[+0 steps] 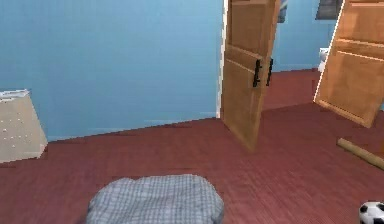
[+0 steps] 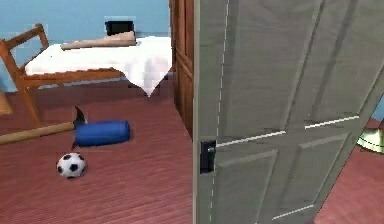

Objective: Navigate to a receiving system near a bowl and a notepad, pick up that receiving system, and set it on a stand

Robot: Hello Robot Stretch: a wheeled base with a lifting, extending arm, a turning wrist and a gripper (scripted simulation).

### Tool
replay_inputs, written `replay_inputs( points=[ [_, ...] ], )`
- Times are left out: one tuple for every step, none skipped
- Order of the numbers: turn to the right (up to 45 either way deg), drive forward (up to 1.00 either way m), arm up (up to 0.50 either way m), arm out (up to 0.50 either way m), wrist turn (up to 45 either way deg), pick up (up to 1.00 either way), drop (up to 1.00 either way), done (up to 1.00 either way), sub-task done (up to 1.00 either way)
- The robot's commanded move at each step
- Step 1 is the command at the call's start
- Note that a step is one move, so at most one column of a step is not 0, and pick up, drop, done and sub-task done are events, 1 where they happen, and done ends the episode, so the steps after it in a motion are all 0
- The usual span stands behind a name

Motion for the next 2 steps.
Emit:
replay_inputs(
  points=[
    [30.0,0.00,0.00,0.00,0.0,0.00,0.00,0.00,0.00],
    [0.0,1.00,0.00,0.00,0.0,0.00,0.00,0.00,0.00]
  ],
)
